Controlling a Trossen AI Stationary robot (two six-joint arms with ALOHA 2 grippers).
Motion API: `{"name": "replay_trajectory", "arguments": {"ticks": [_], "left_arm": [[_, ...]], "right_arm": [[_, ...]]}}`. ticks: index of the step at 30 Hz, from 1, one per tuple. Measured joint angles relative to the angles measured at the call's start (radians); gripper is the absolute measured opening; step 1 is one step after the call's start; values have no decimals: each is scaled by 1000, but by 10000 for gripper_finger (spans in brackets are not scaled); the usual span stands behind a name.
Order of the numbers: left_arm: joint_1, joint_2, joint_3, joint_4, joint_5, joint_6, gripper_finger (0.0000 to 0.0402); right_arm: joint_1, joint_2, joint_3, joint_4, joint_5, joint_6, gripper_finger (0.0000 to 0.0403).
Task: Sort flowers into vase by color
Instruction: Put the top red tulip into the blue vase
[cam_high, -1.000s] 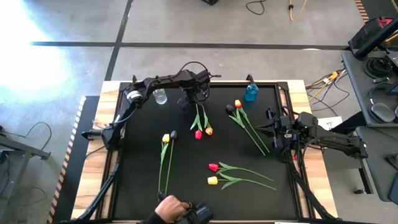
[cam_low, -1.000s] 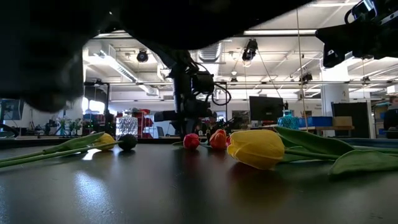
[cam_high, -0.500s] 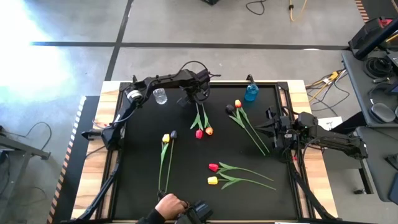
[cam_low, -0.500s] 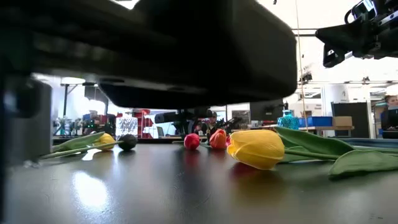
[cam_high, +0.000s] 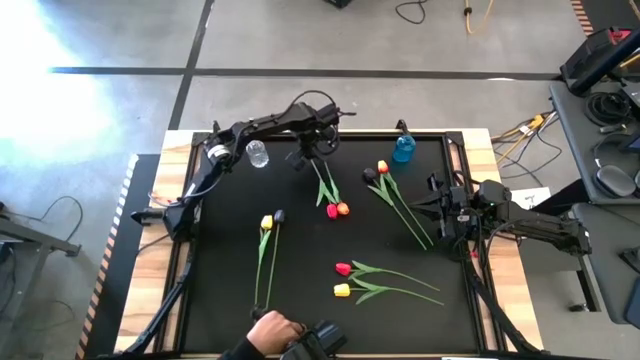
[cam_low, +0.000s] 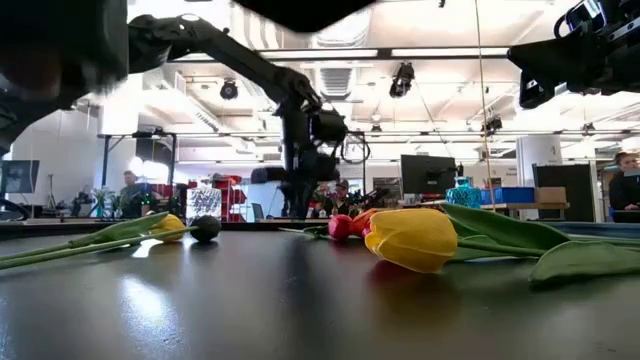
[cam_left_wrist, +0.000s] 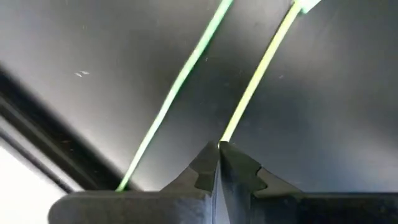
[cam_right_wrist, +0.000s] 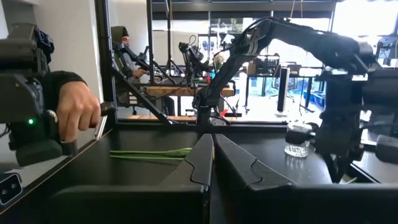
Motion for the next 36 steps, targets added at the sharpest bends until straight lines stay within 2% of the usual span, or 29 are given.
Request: {"name": "replay_trajectory", "arguments": {"ticks": [6, 12, 17, 28, 31, 36], "left_arm": [[4, -1, 24, -24, 15, -31, 1], [9, -2, -70, 24, 8, -7, 0], [13, -7, -123, 95, -38, 12, 0], [13, -6, -51, 50, -36, -34, 0], [14, -6, -40, 40, -5, -38, 11], [17, -6, -54, 50, 9, -40, 52]], "right_arm": [[0, 0, 0, 0, 0, 0, 9], [0, 0, 0, 0, 0, 0, 9], [0, 0, 0, 0, 0, 0, 9], [0, 0, 0, 0, 0, 0, 9], [0, 0, 0, 0, 0, 0, 9], [0, 0, 0, 0, 0, 0, 9]]}}
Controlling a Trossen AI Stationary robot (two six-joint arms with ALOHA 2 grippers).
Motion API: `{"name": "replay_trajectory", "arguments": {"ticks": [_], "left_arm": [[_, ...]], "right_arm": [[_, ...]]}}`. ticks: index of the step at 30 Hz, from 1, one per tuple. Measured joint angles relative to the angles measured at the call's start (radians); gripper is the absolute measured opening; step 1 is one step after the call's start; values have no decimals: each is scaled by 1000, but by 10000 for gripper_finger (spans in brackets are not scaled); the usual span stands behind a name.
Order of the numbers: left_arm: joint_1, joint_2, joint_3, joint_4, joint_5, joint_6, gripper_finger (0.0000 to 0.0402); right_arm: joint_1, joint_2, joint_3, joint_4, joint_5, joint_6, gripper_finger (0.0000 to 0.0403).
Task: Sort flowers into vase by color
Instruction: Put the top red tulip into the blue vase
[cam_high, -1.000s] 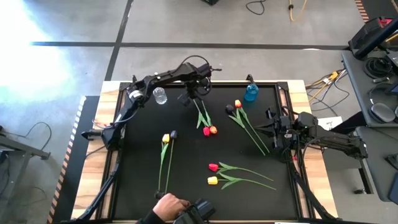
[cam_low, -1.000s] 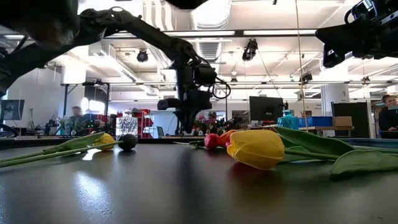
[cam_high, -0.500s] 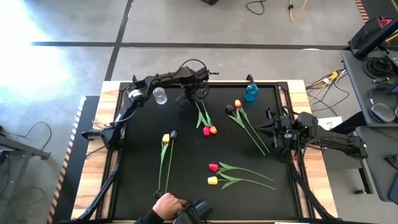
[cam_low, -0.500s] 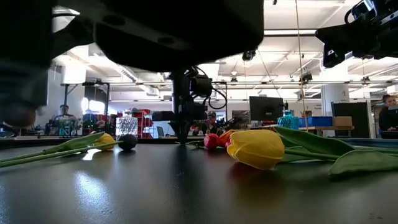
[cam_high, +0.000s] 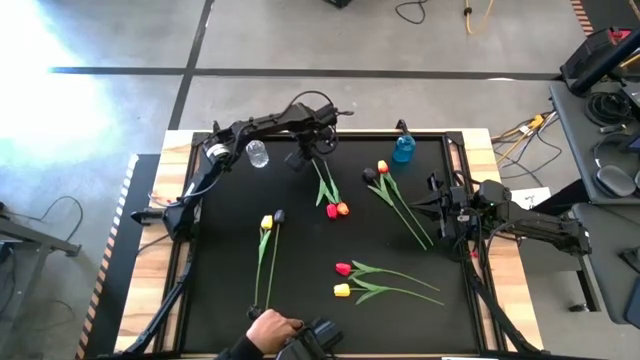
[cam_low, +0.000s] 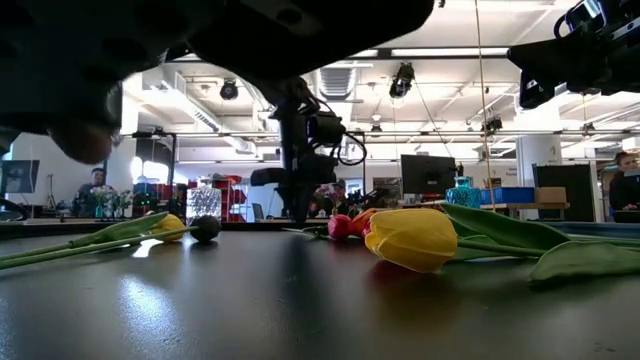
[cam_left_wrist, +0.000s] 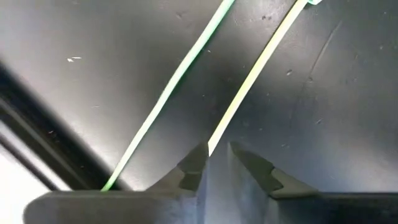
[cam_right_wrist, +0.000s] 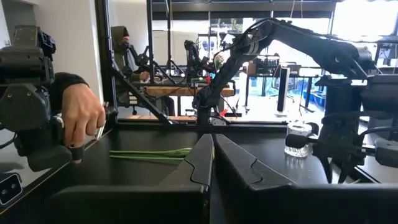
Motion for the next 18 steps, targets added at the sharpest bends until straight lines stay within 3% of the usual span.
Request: {"name": "replay_trajectory", "arguments": {"ticks": [4, 9, 14, 18], "left_arm": [[0, 1, -23, 23, 0, 17, 83], [0, 1, -59, 74, 0, 34, 89], [0, 1, -62, 77, 1, 34, 71], [2, 15, -61, 73, 2, 35, 35]], "right_arm": [[0, 0, 0, 0, 0, 0, 9], [0, 0, 0, 0, 0, 0, 9], [0, 0, 0, 0, 0, 0, 9], [0, 0, 0, 0, 0, 0, 9]]}}
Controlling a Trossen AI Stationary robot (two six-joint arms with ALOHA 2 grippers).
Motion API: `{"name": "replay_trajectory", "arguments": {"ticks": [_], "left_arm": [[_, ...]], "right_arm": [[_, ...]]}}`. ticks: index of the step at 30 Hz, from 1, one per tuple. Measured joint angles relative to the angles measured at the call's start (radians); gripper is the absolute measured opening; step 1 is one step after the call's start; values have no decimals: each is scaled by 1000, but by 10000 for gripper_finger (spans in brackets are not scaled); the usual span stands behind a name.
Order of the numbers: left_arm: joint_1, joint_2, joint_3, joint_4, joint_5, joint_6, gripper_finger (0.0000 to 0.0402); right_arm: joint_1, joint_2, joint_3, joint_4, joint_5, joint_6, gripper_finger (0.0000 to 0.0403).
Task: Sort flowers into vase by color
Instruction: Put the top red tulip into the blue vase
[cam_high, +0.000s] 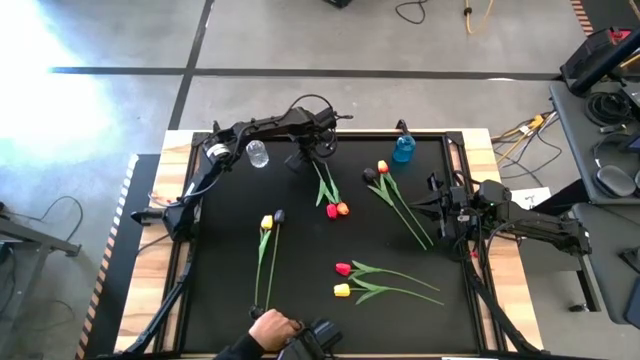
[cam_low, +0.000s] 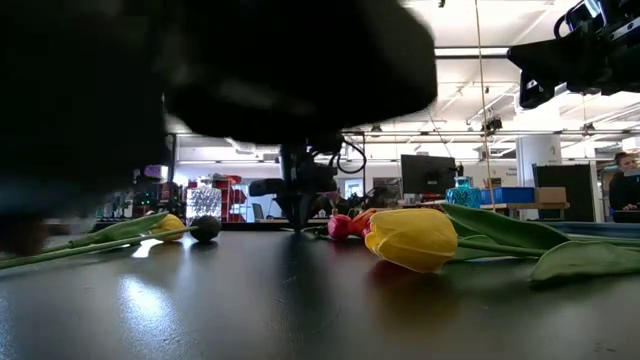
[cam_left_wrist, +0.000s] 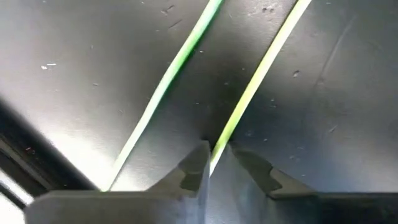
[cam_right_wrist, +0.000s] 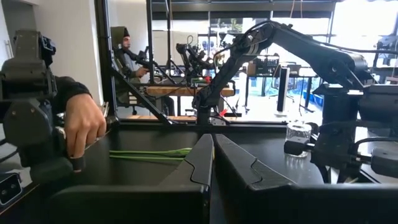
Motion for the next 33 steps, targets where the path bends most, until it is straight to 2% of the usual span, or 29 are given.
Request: {"name": "replay_trajectory", "arguments": {"ticks": [3, 8, 12, 19, 24, 33], "left_arm": [[0, 20, 1, -5, 0, 4, 7], [0, 34, 9, -12, -7, 4, 2], [6, 33, 73, -61, 14, -52, 1], [49, 31, 263, -189, 228, -144, 0], [97, 33, 354, -284, 390, -187, 0], [162, 31, 381, -298, 672, -217, 0]], "right_arm": [[0, 0, 0, 0, 0, 0, 9], [0, 0, 0, 0, 0, 0, 9], [0, 0, 0, 0, 0, 0, 9], [0, 0, 0, 0, 0, 0, 9], [0, 0, 0, 0, 0, 0, 9], [0, 0, 0, 0, 0, 0, 9]]}}
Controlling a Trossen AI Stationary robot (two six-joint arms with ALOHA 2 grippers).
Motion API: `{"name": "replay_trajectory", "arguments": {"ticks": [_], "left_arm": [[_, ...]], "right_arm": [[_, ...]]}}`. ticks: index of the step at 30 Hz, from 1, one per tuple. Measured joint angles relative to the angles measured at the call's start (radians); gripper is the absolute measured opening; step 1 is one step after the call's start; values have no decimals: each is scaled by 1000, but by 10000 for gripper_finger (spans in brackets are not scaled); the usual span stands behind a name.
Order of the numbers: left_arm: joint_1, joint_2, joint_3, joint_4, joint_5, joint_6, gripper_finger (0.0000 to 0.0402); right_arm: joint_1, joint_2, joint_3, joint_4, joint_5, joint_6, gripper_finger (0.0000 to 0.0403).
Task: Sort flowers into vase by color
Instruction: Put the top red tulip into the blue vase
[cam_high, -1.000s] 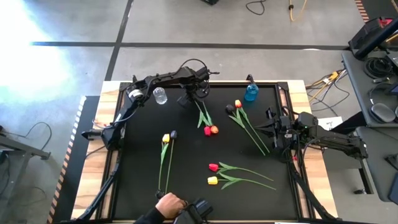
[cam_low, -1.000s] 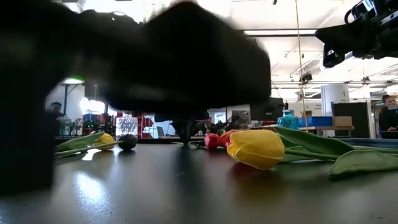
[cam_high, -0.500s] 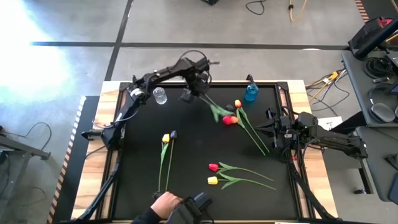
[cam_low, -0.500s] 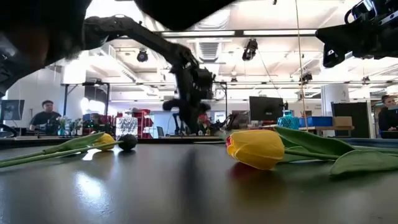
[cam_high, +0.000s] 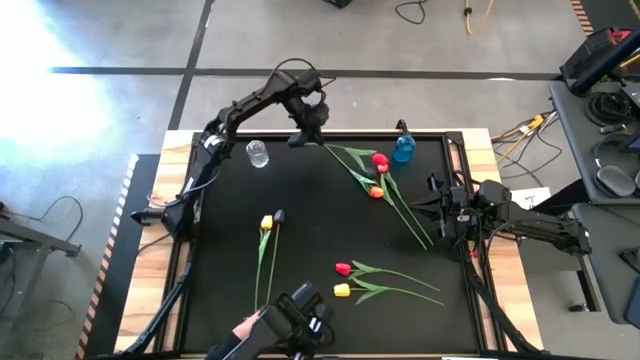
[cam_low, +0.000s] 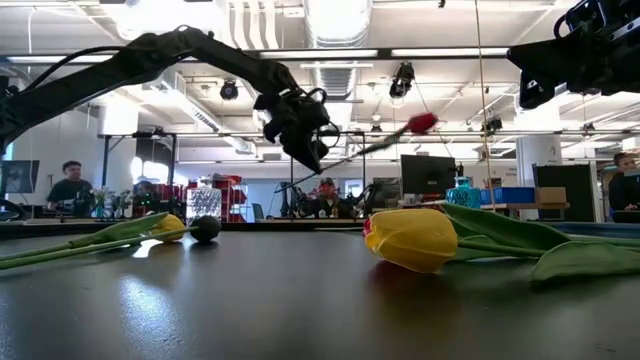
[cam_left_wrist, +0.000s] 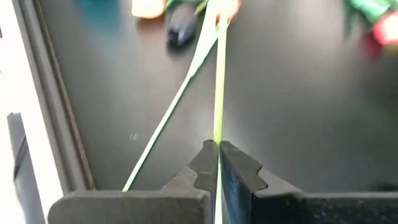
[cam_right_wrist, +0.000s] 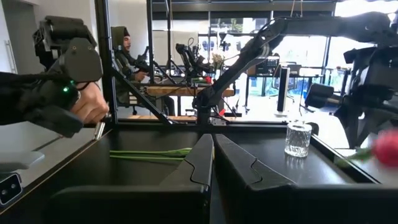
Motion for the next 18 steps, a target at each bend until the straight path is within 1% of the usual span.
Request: {"name": "replay_trajectory", "arguments": {"ticks": [4, 6, 8, 10, 12, 16, 18], "left_arm": [[3, 0, -9, 23, 126, 11, 0], [3, 0, -17, 55, 149, 5, 0], [-4, 0, -26, 94, 145, -12, 0], [-13, -1, -39, 149, 133, -45, 0], [-23, -2, -62, 220, 87, -86, 0], [-34, -2, -127, 453, -45, -226, 0], [-33, -6, -162, 557, -56, -279, 0]], "right_arm": [[0, 0, 0, 0, 0, 0, 9], [0, 0, 0, 0, 0, 0, 9], [0, 0, 0, 0, 0, 0, 9], [0, 0, 0, 0, 0, 0, 9], [0, 0, 0, 0, 0, 0, 9], [0, 0, 0, 0, 0, 0, 9], [0, 0, 0, 0, 0, 0, 9]]}}
